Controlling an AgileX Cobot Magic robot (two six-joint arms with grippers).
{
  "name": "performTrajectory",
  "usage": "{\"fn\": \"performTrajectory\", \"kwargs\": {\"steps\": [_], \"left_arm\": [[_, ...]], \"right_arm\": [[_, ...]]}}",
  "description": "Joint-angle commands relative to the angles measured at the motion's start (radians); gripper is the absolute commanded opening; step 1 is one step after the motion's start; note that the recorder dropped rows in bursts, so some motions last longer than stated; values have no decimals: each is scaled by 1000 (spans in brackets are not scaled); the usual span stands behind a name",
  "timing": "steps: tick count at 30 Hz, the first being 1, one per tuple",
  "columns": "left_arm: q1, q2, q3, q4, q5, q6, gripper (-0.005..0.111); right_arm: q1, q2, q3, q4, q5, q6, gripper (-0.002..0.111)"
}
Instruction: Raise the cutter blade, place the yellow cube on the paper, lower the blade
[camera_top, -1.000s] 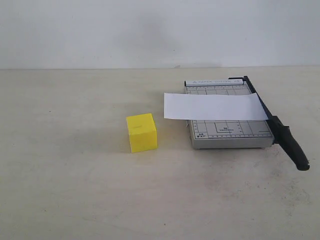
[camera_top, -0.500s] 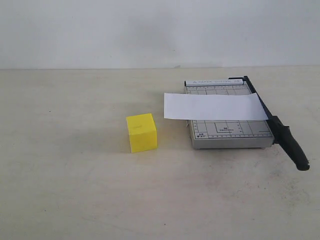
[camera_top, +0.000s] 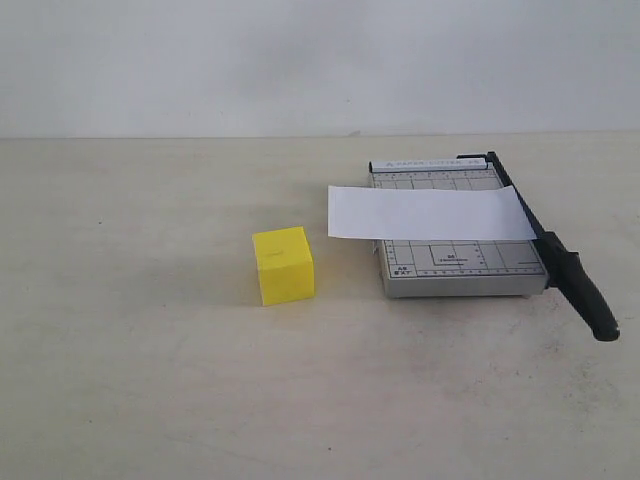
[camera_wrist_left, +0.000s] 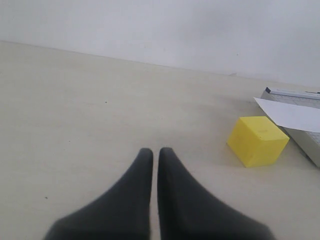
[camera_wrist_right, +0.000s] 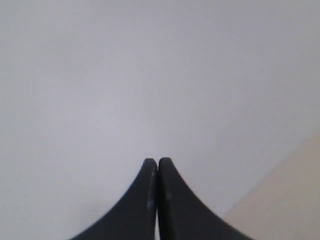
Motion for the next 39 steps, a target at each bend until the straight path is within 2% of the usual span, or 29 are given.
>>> {"fn": "performTrajectory", "kwargs": {"steps": [1,3,6,9,12,15,18,22,24,28,39], "left_arm": [[4,-3,-2,4,-12,3,4],[4,-3,-2,4,-12,3,4],[4,-3,-2,4,-12,3,4],[4,-3,-2,4,-12,3,4],[4,-3,-2,4,-12,3,4],[4,-3,-2,4,-12,3,4],[4,-3,-2,4,-12,3,4],[4,-3,-2,4,-12,3,4],[4,-3,-2,4,-12,3,4],[4,-3,-2,4,-12,3,4],[4,-3,-2,4,-12,3,4]], "right_arm": [[-1,286,-160,-494,188,12,0],[-1,485,-174,-602,204,2,0],[-1,736,-180,-609,111,4,0],[11,915,-227,-607,148,22,0],[97,1032,-313,-607,313,-18,0],[195,1116,-383,-607,388,-231,2],[245,1165,-398,-607,342,-334,18],[250,1218,-398,-588,253,-307,53],[250,1247,-398,-579,219,-241,61],[250,1335,-398,-577,169,-115,59],[250,1542,-398,-565,24,3,59]]}}
